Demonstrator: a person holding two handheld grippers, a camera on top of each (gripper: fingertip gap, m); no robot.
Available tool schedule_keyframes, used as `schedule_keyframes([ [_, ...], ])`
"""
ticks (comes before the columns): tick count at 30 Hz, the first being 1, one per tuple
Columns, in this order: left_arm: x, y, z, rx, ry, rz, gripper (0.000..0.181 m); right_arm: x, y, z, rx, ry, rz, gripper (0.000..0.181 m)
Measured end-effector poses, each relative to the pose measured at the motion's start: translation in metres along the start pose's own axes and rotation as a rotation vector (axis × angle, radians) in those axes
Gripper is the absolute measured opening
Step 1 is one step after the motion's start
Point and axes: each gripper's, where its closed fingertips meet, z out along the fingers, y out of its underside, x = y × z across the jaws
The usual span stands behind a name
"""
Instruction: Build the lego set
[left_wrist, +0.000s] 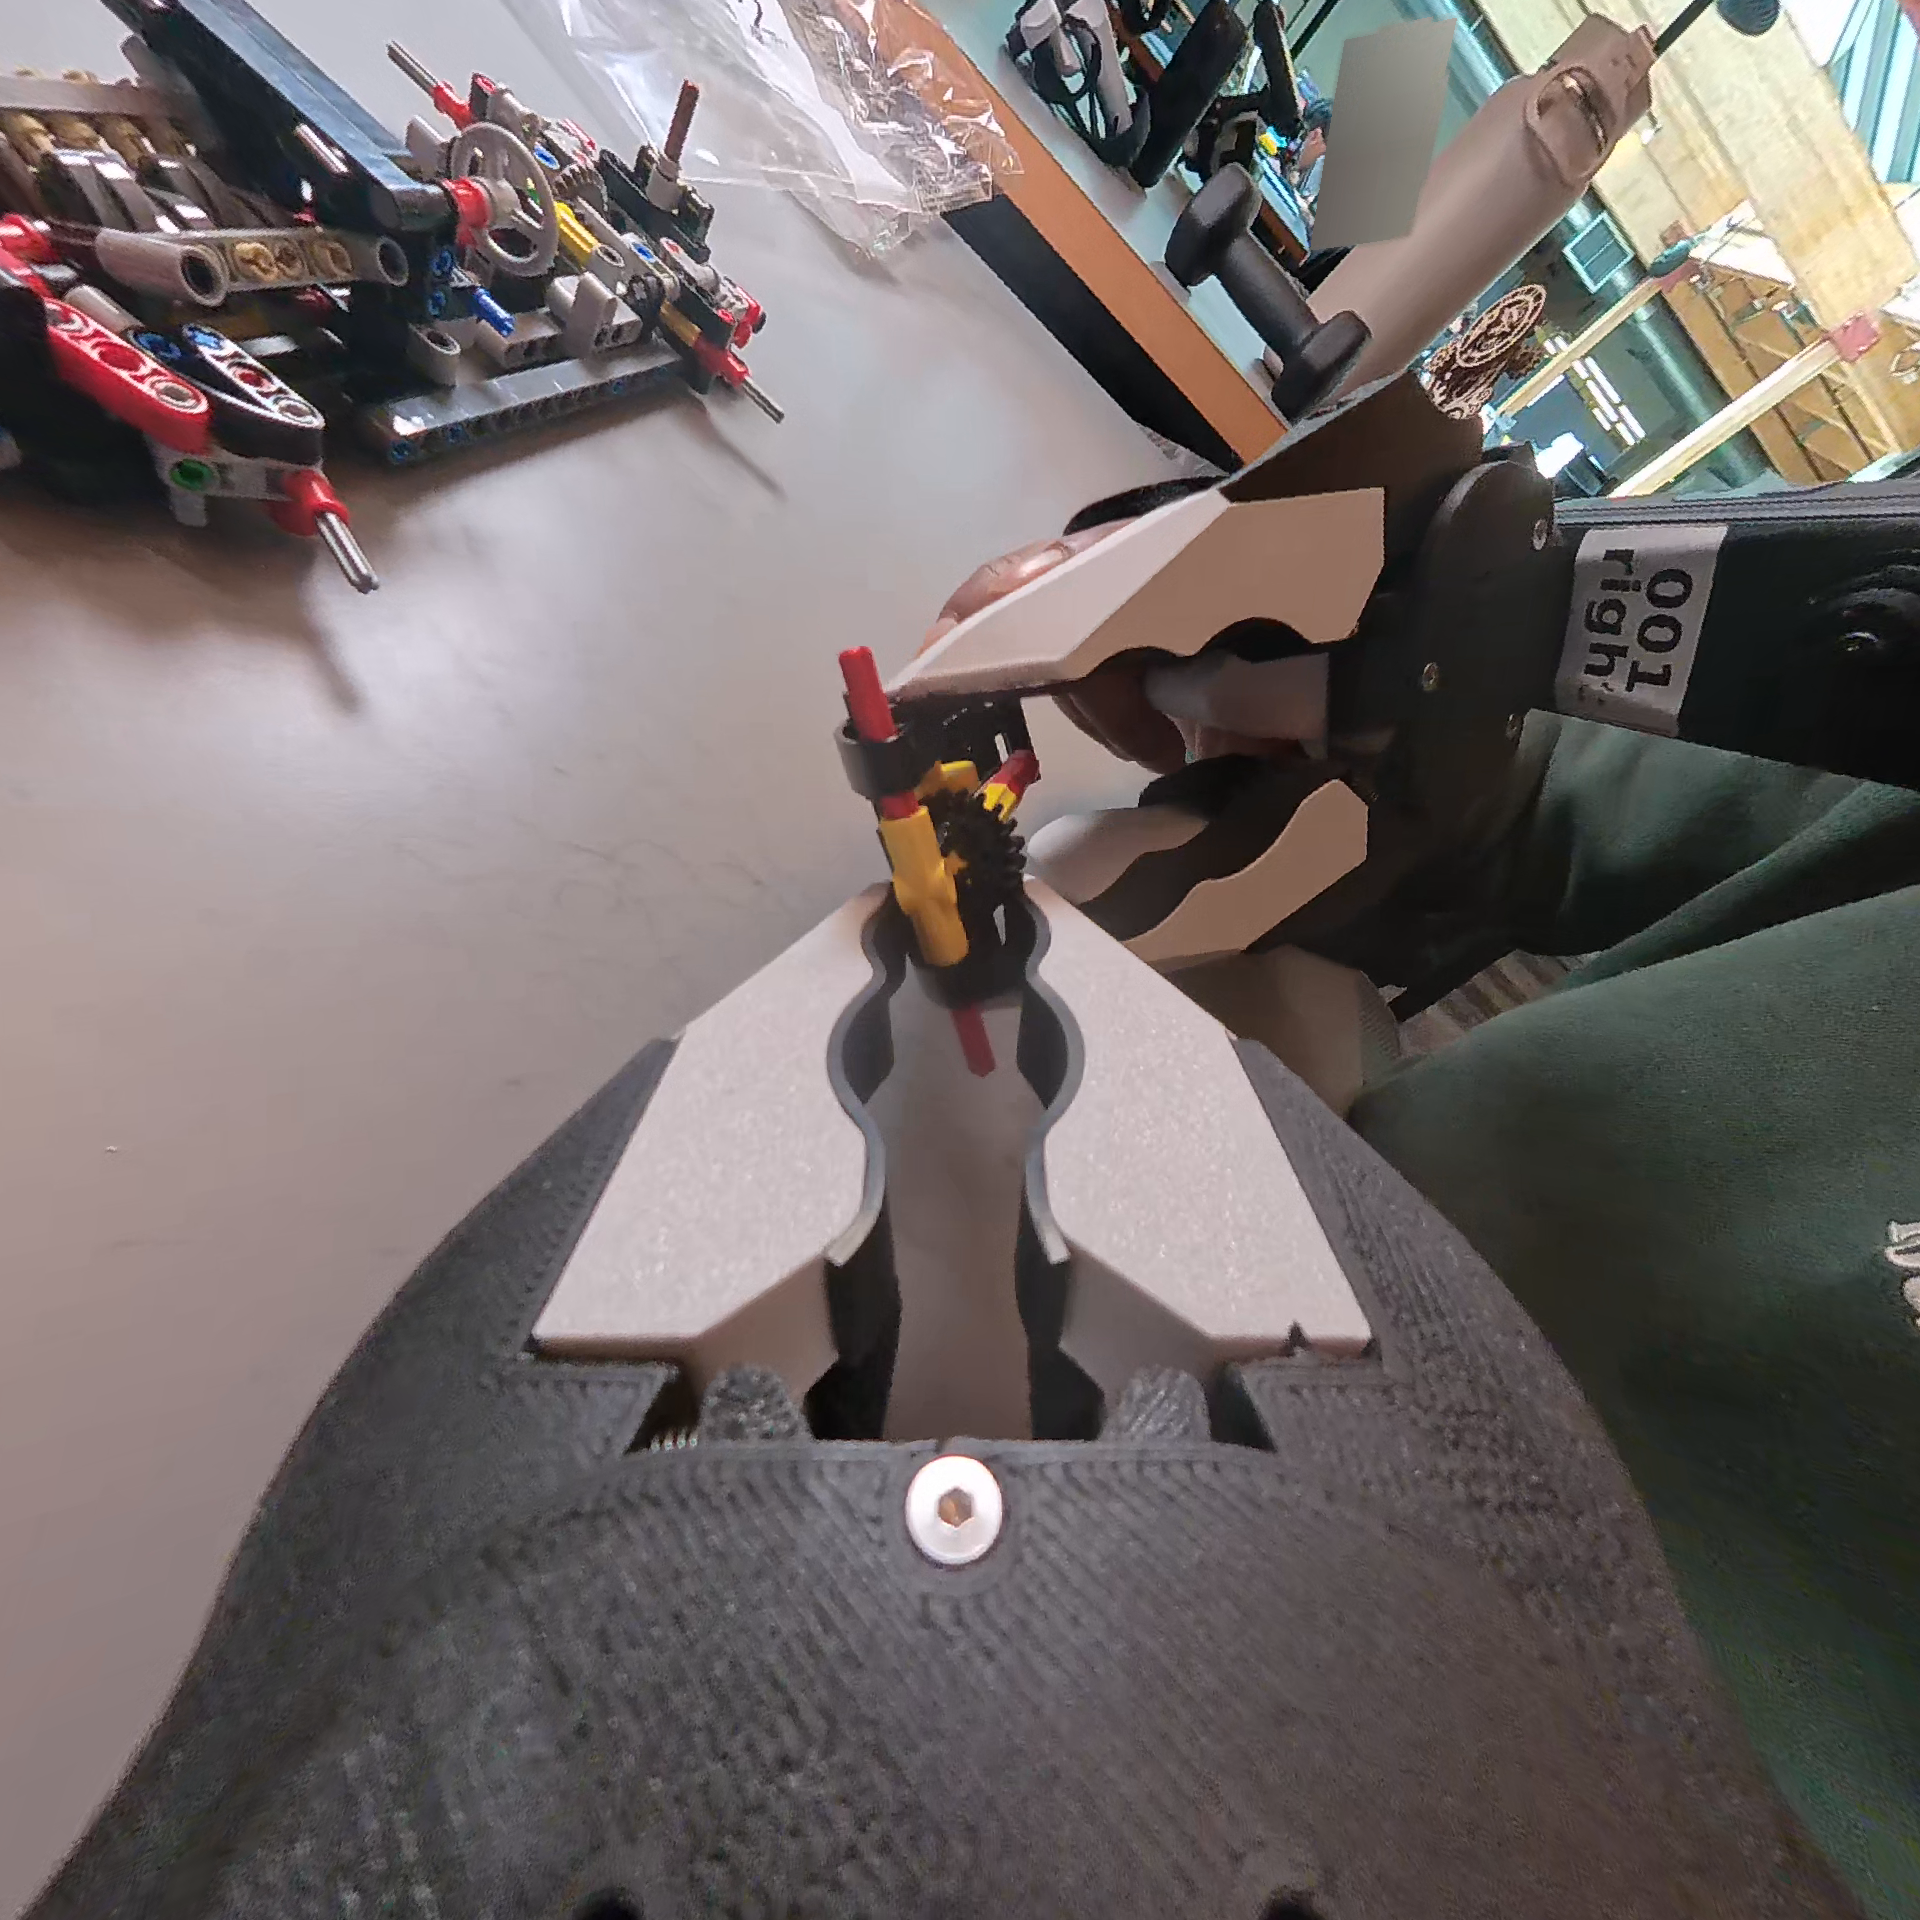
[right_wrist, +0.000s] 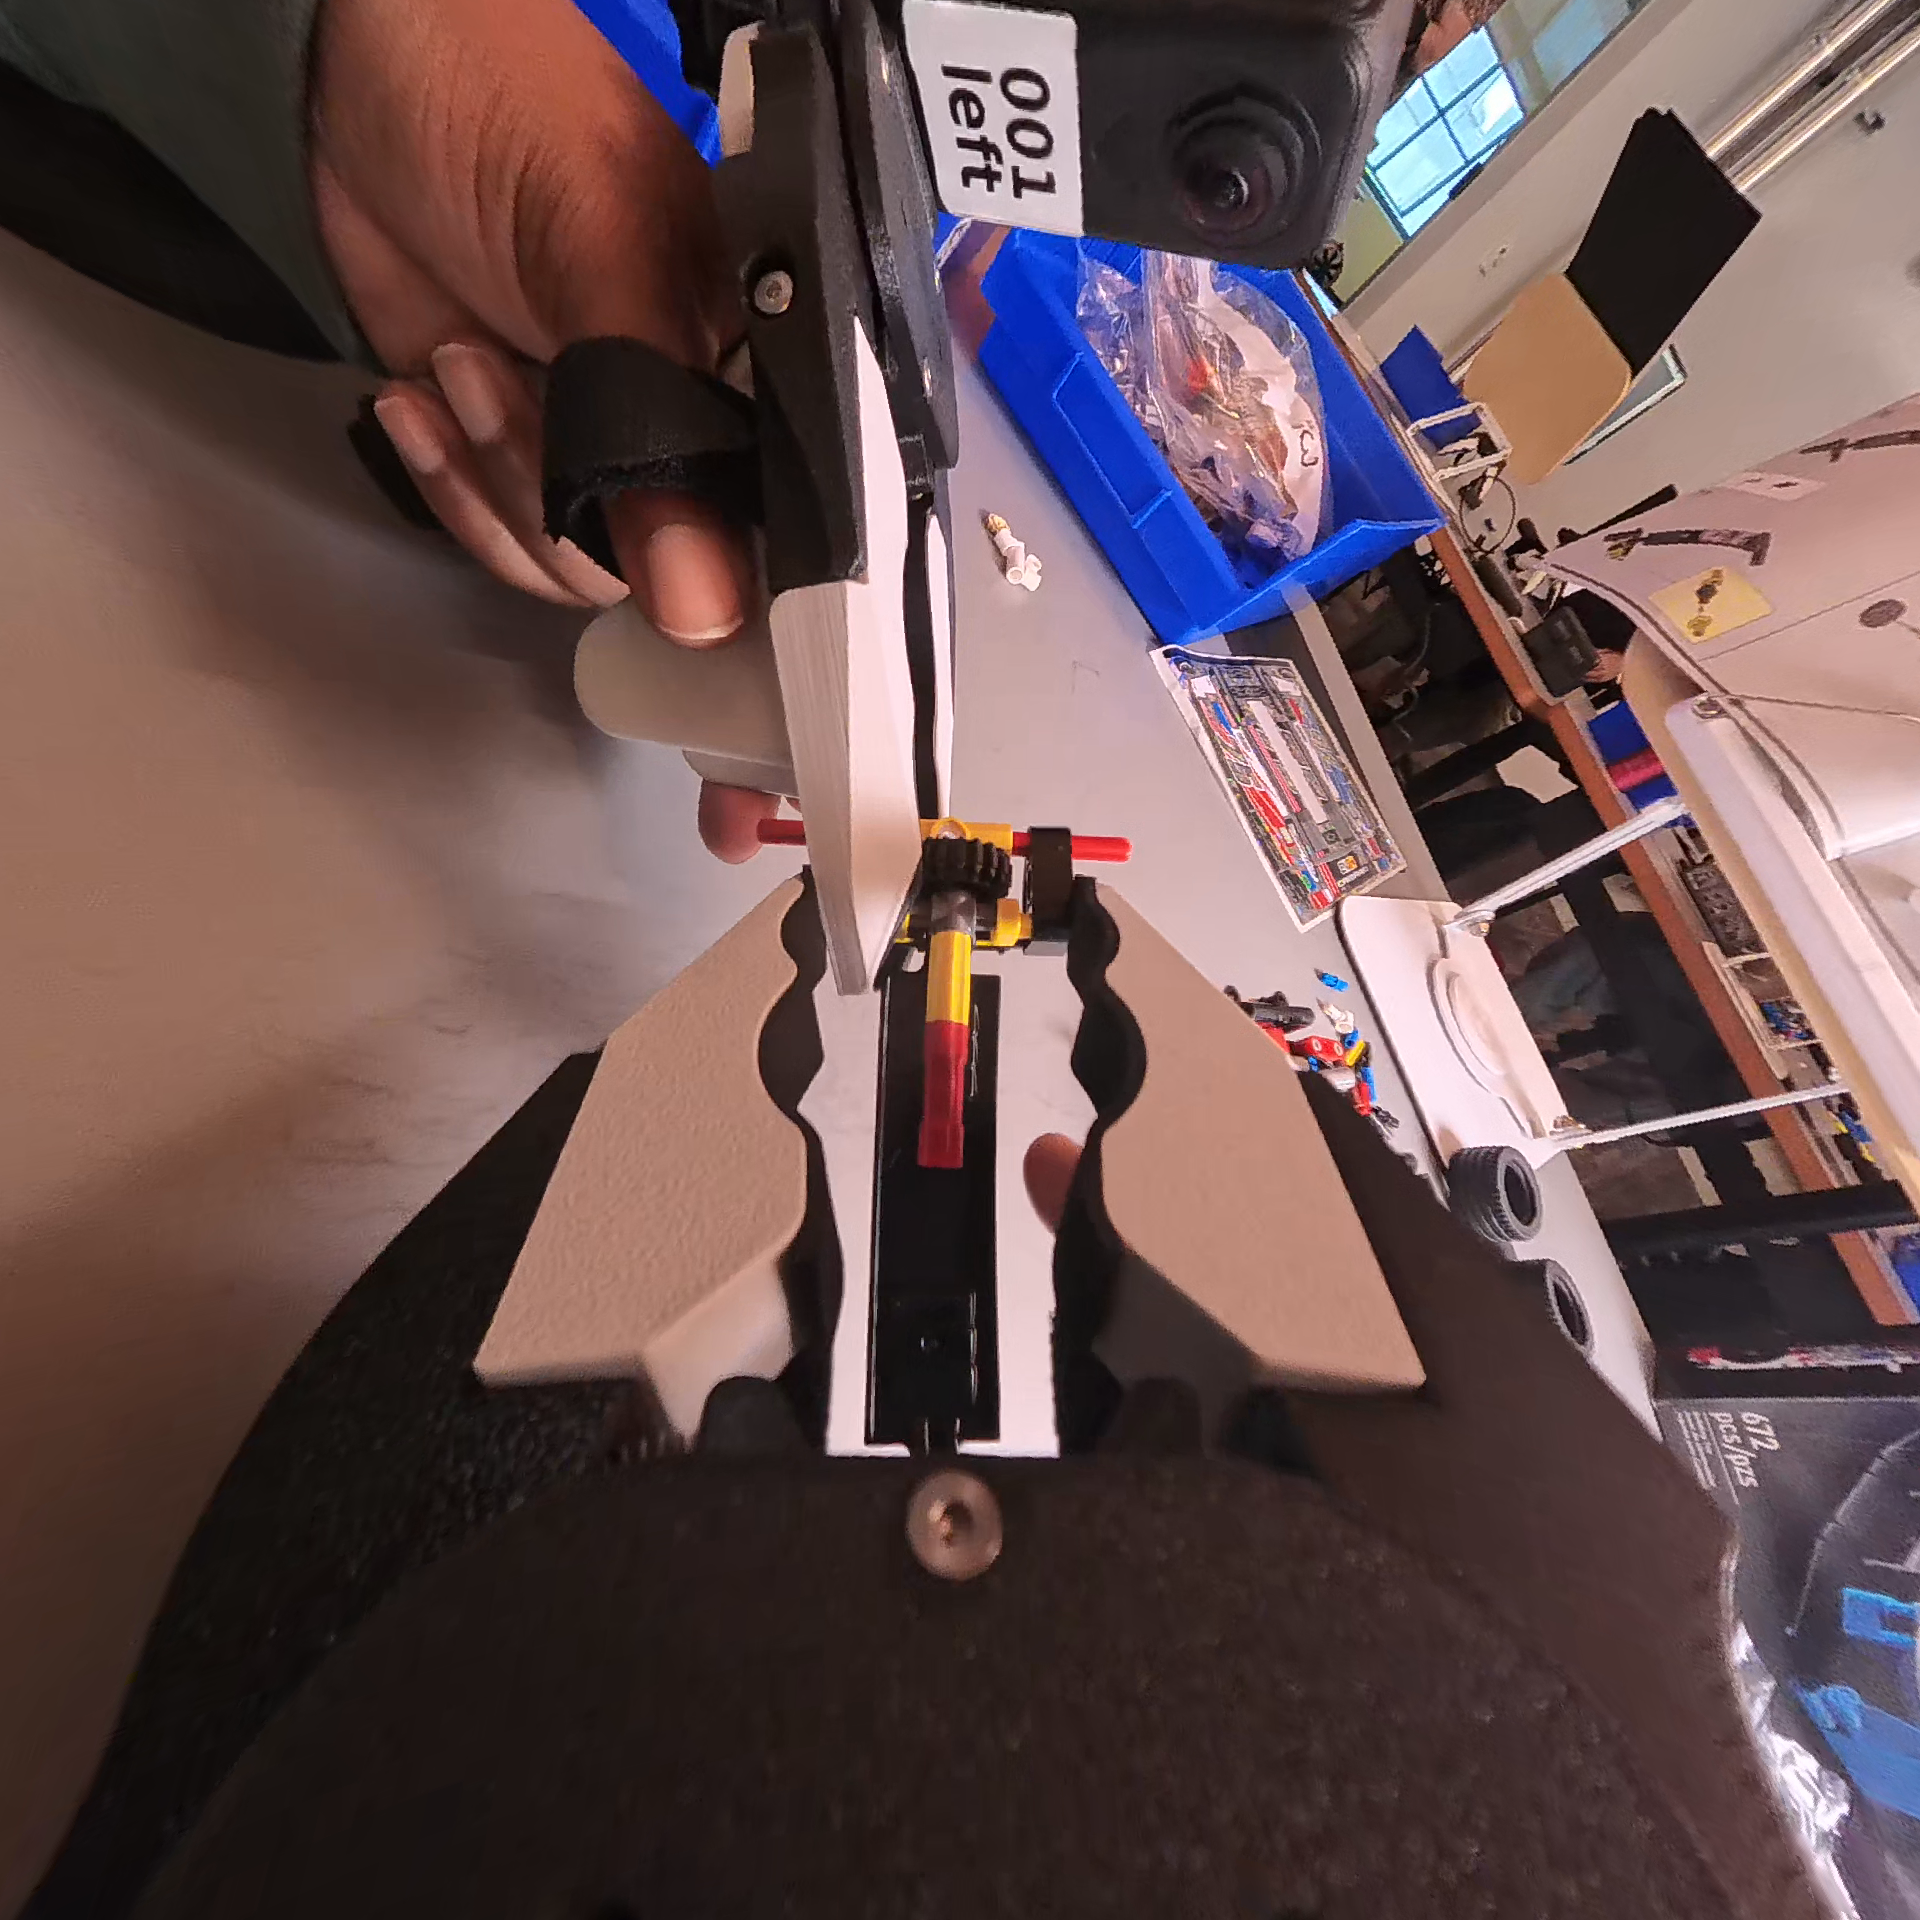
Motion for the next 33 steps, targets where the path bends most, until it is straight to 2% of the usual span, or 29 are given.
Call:
schedule_keyframes([
  [16, -0.002, 0.001, 0.001, 0.001, 0.008, -0.03, 0.016, -0.001, 0.003, 0.004, 0.008, 0.01, -0.016, 0.044],
  [21, 0.008, -0.008, -0.004, 0.053, 0.097, -0.051, 0.017, 0.005, -0.005, -0.001, 0.068, -0.001, 0.08, 0.047],
  [22, 0.012, -0.012, -0.006, 0.07, 0.143, -0.063, 0.022, 0.006, -0.008, -0.003, 0.091, -0.005, 0.1, 0.045],
  [24, 0.025, -0.019, -0.015, 0.092, 0.256, -0.078, 0.054, 0.01, -0.007, -0.007, 0.092, 0.003, 0.118, 0.043],
  [27, 0.029, -0.019, -0.019, 0.083, 0.269, -0.016, 0.054, 0.012, -0.007, -0.011, 0.109, 0.006, 0.119, 0.042],
  [33, 0.03, -0.016, -0.018, 0.073, 0.305, -0.022, 0.052, 0.01, -0.009, -0.012, 0.118, 0.006, 0.106, 0.042],
])
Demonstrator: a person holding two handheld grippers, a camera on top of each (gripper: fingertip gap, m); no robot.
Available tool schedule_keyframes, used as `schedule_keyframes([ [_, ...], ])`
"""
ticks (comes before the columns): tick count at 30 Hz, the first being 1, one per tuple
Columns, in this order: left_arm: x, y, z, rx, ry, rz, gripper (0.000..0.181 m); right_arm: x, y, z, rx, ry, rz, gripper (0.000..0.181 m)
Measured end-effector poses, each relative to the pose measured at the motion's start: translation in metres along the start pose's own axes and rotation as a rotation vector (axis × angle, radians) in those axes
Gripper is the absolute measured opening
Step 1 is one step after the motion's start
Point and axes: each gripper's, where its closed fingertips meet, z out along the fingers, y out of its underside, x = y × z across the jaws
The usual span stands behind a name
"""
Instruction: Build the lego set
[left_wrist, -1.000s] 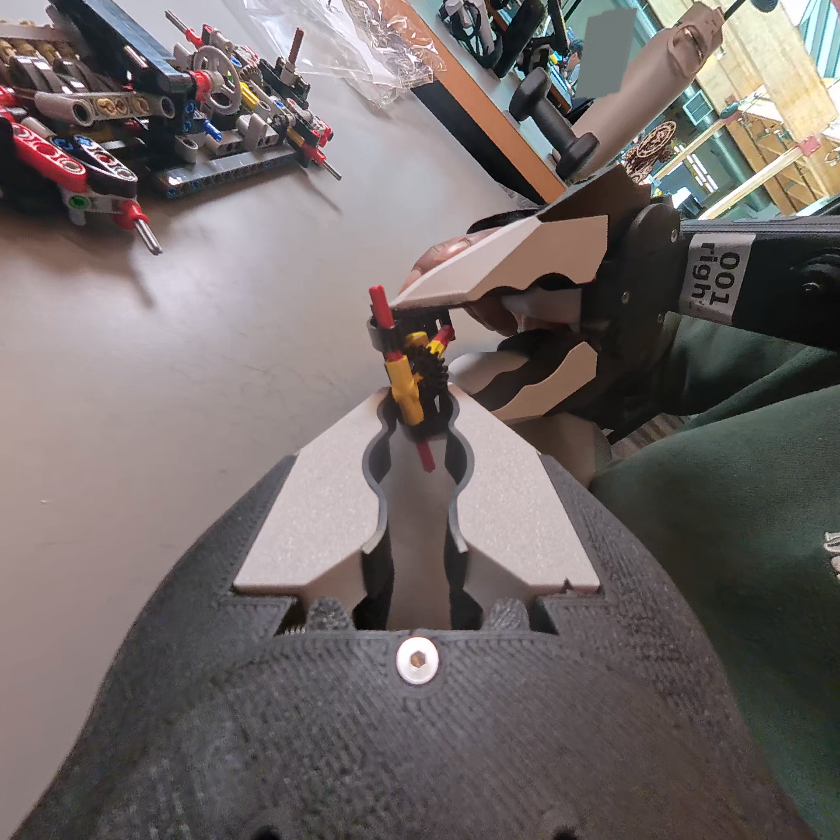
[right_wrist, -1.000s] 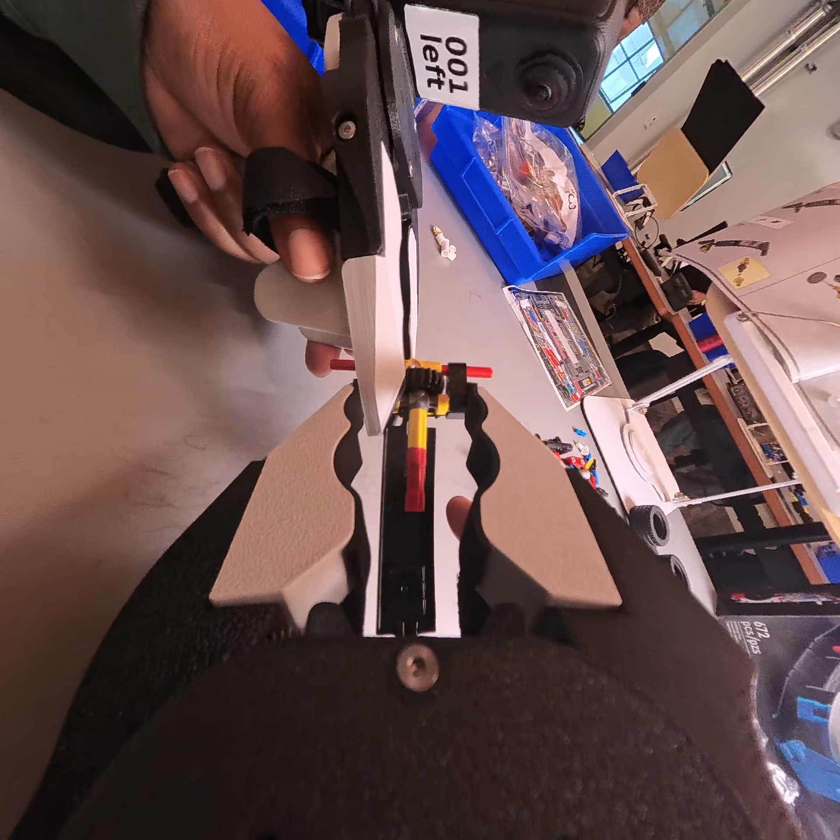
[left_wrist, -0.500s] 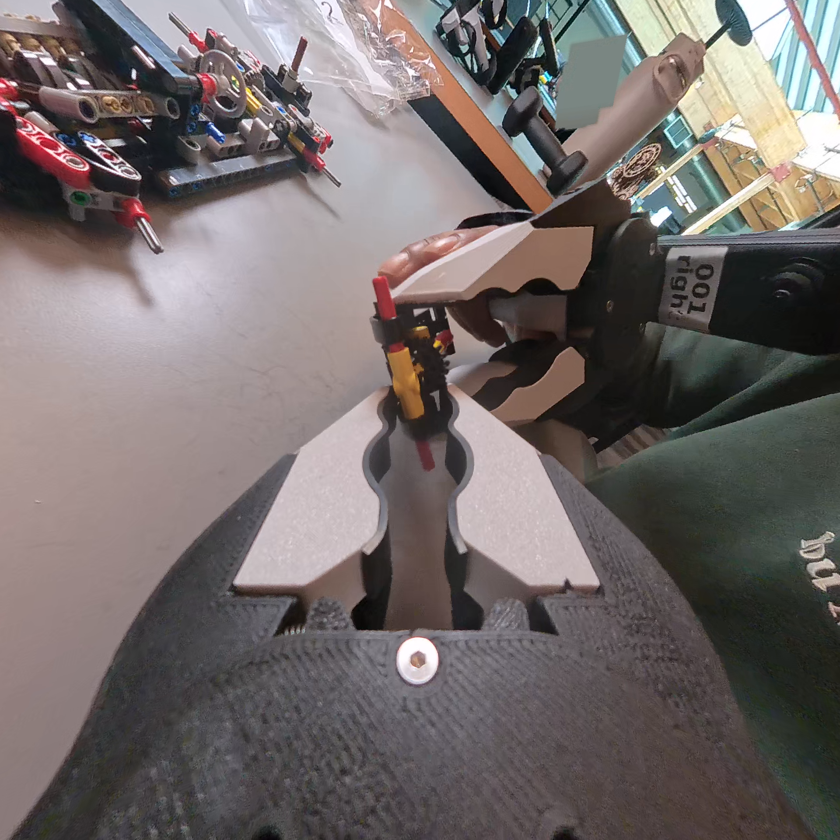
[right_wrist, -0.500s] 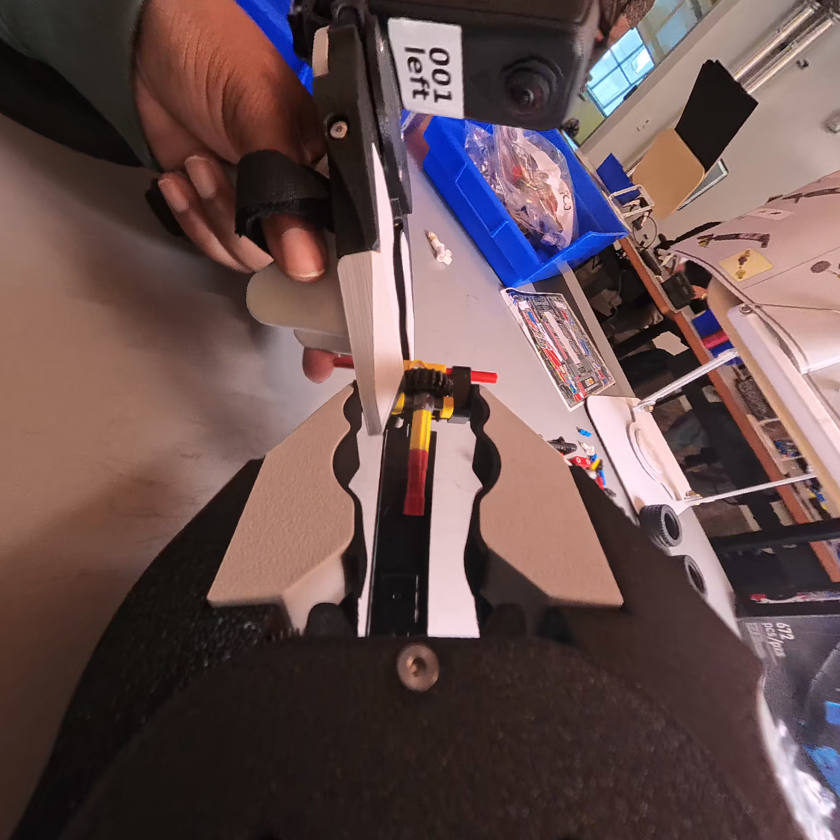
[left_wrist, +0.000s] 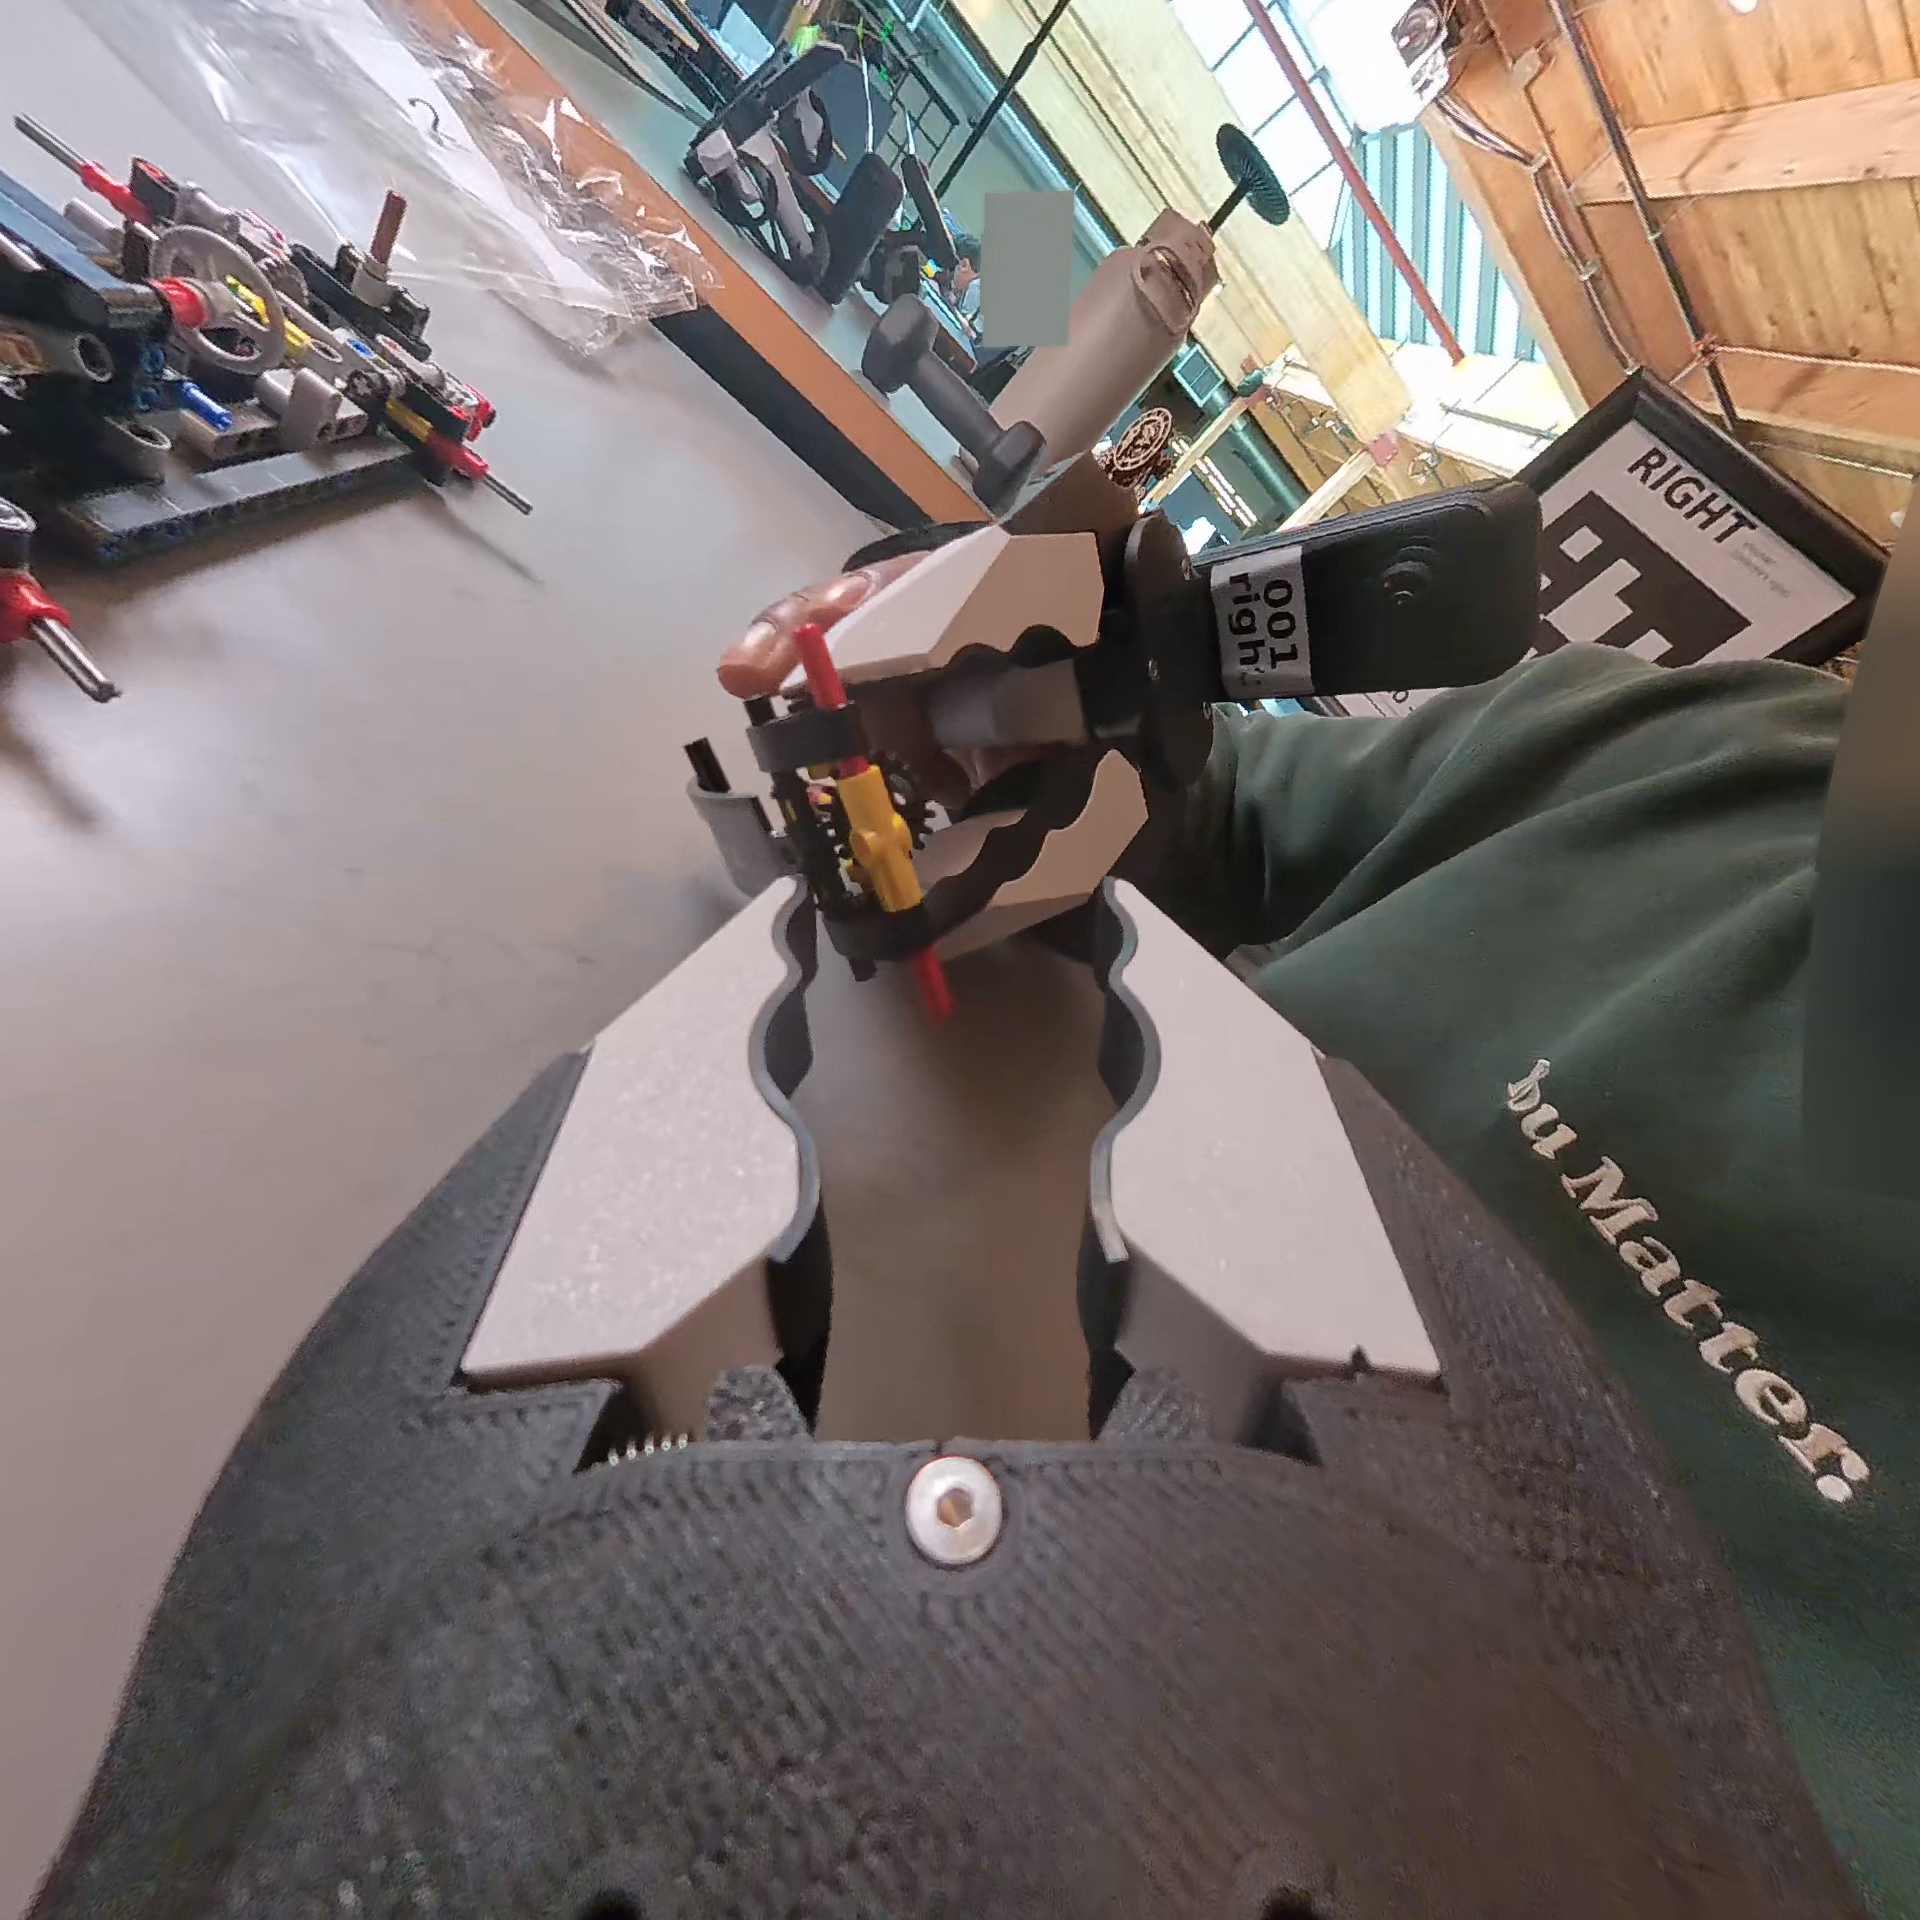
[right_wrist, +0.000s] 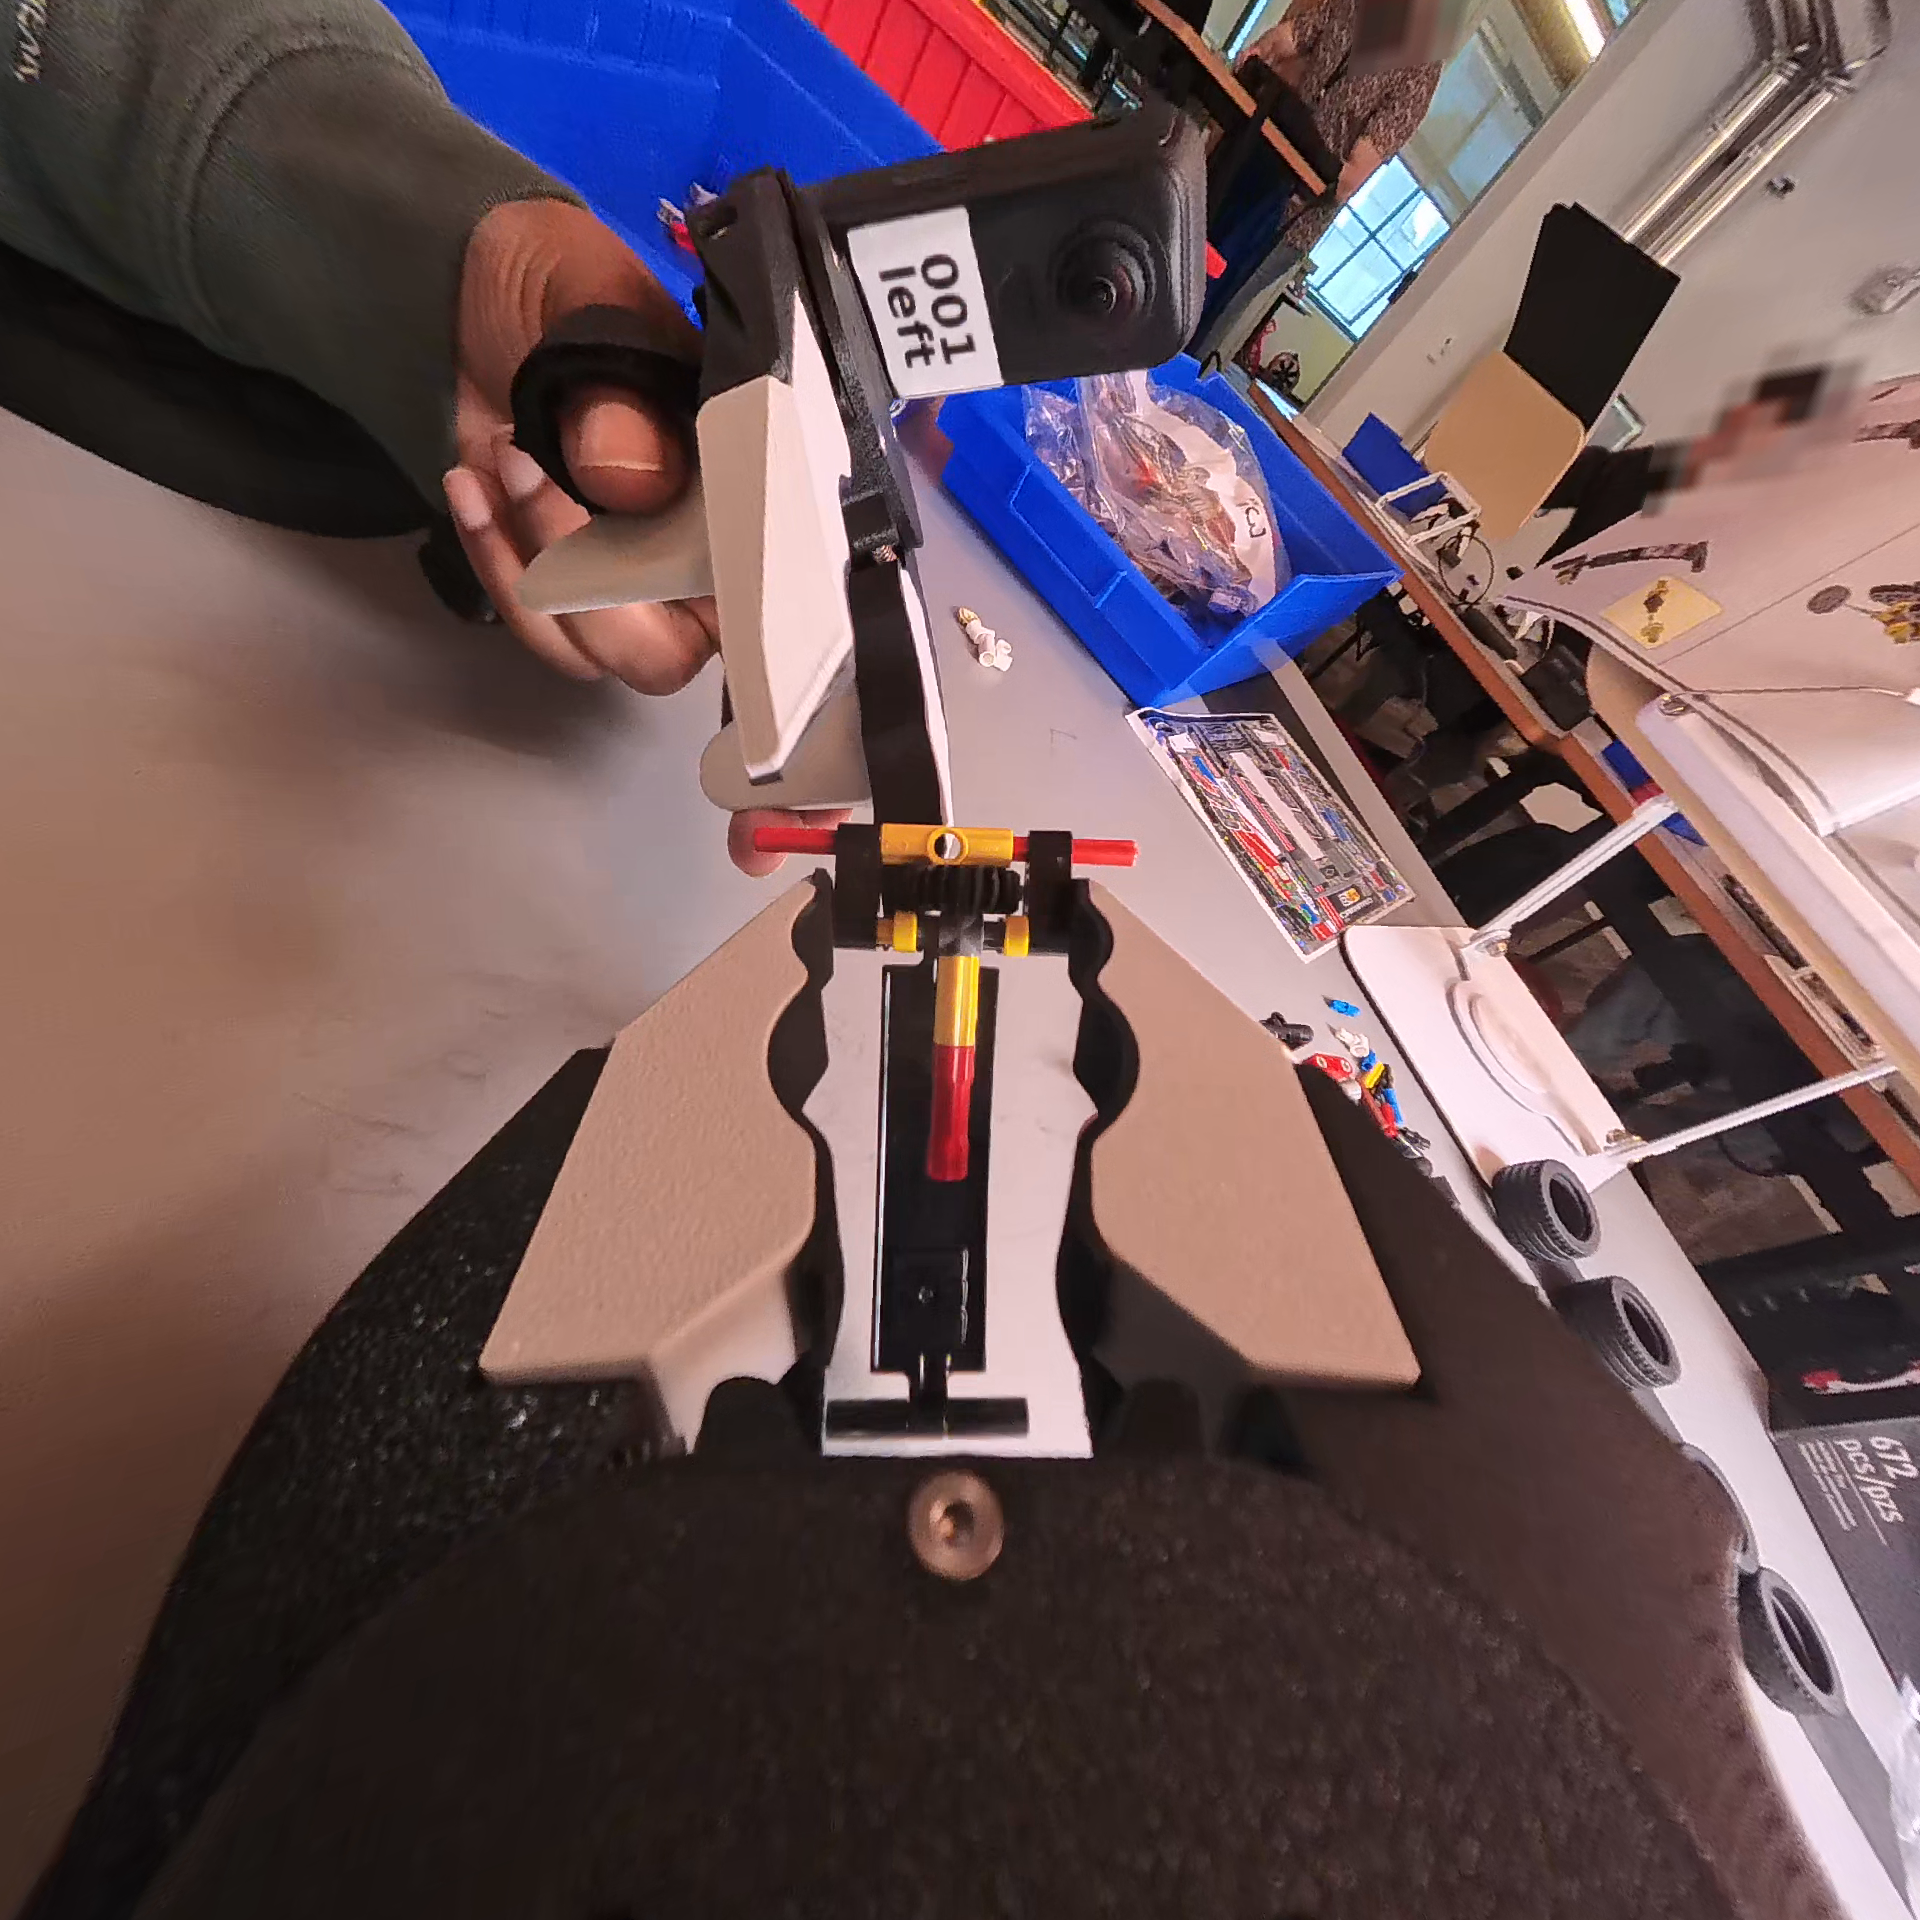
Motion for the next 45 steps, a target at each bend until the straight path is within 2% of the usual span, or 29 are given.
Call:
schedule_keyframes([
  [10, -0.007, 0.0, -0.002, -0.007, -0.032, 0.013, 0.049, 0.006, 0.002, -0.002, 0.006, 0.011, 0.046, 0.042],
  [18, -0.015, 0.007, 0.003, -0.022, -0.062, -0.021, 0.039, -0.004, 0.002, 0.005, -0.033, 0.017, -0.046, 0.042],
  [26, -0.007, 0.003, 0.001, 0.005, 0.038, -0.102, 0.032, -0.005, -0.006, 0.001, 0.005, -0.005, -0.014, 0.045],
  [27, -0.007, 0.002, 0.0, 0.014, 0.047, -0.112, 0.019, -0.005, -0.008, 0.0, 0.009, -0.012, -0.013, 0.047],
  [36, -0.005, -0.004, -0.004, 0.056, 0.098, -0.184, 0.018, -0.002, -0.006, -0.004, -0.004, -0.005, -0.025, 0.047],
  [40, -0.008, -0.007, -0.005, 0.075, 0.101, -0.212, 0.018, 0.001, -0.001, -0.004, -0.016, -0.007, 0.013, 0.046],
  [45, -0.007, -0.01, -0.006, 0.101, 0.112, -0.243, 0.02, 0.006, 0.003, -0.005, 0.009, -0.041, 0.177, 0.035],
])
